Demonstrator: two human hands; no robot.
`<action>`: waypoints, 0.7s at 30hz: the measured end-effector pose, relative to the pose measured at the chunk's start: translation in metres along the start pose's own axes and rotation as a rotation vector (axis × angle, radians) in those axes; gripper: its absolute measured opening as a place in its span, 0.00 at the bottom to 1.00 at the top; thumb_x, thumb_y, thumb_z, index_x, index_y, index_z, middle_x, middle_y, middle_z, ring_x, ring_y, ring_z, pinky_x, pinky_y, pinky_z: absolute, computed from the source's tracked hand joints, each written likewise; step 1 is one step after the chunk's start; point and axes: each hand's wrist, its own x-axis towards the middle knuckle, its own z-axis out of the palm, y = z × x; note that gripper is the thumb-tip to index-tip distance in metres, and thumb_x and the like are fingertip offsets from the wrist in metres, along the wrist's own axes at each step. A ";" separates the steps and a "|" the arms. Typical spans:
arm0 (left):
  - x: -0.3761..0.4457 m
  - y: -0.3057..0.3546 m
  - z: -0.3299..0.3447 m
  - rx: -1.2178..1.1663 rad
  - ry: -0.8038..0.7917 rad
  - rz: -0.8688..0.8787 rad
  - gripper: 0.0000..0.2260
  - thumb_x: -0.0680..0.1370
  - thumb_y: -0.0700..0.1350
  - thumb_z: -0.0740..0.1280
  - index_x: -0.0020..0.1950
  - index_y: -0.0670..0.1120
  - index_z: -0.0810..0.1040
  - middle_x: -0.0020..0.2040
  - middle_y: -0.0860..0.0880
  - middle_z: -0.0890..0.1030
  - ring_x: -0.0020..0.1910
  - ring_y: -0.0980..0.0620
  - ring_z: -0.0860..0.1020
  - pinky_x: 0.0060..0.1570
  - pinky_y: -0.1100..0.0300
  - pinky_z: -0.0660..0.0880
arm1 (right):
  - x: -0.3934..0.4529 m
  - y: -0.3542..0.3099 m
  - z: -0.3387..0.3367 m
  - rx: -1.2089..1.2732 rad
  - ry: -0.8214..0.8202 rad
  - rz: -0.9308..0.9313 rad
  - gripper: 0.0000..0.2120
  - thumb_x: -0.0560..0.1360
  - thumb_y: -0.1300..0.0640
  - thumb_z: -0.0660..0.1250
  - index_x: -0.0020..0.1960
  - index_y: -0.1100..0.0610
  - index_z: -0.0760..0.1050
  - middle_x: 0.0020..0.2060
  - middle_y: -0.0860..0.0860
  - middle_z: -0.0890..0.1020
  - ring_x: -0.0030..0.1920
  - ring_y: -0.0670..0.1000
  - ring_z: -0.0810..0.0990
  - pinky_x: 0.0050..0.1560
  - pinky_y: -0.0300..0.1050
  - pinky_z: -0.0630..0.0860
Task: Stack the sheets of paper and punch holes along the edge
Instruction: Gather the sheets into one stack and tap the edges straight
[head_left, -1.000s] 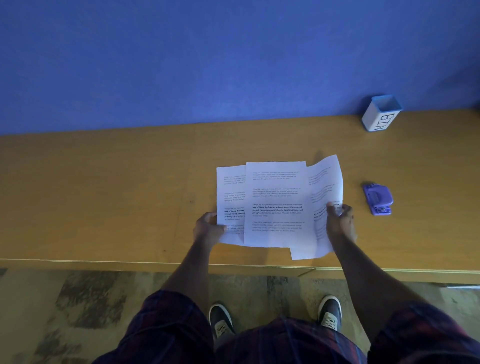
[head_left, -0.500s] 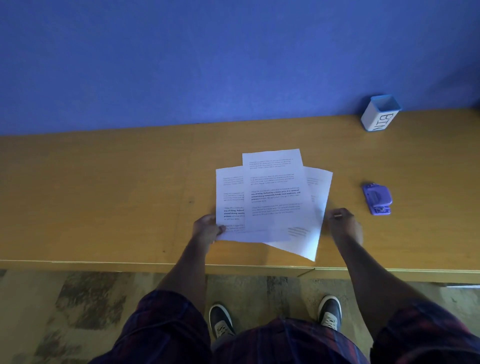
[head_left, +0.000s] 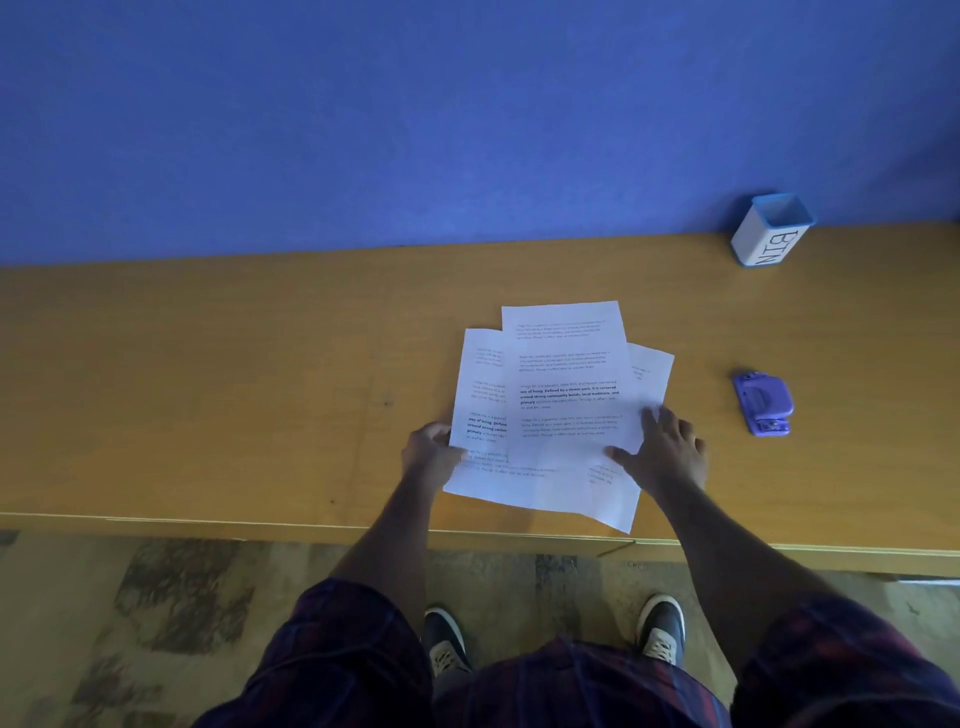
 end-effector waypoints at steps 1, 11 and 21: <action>0.001 0.000 0.001 -0.035 0.022 -0.015 0.21 0.72 0.35 0.77 0.64 0.42 0.82 0.57 0.44 0.85 0.56 0.43 0.83 0.56 0.51 0.81 | 0.001 0.002 0.000 0.001 -0.014 -0.019 0.45 0.73 0.30 0.65 0.80 0.51 0.56 0.80 0.53 0.58 0.76 0.58 0.60 0.71 0.55 0.63; 0.000 0.007 0.009 0.030 -0.026 0.032 0.18 0.76 0.46 0.75 0.64 0.43 0.78 0.60 0.46 0.84 0.53 0.44 0.83 0.50 0.51 0.81 | 0.006 0.007 -0.013 0.026 -0.081 -0.065 0.42 0.72 0.36 0.71 0.80 0.44 0.59 0.81 0.45 0.58 0.78 0.54 0.59 0.70 0.55 0.65; -0.015 0.026 0.036 0.263 -0.017 0.009 0.36 0.70 0.45 0.80 0.70 0.43 0.63 0.66 0.43 0.78 0.64 0.40 0.78 0.59 0.43 0.80 | -0.002 -0.022 -0.017 0.228 0.075 0.315 0.41 0.65 0.36 0.78 0.67 0.60 0.70 0.61 0.59 0.76 0.60 0.62 0.79 0.48 0.53 0.79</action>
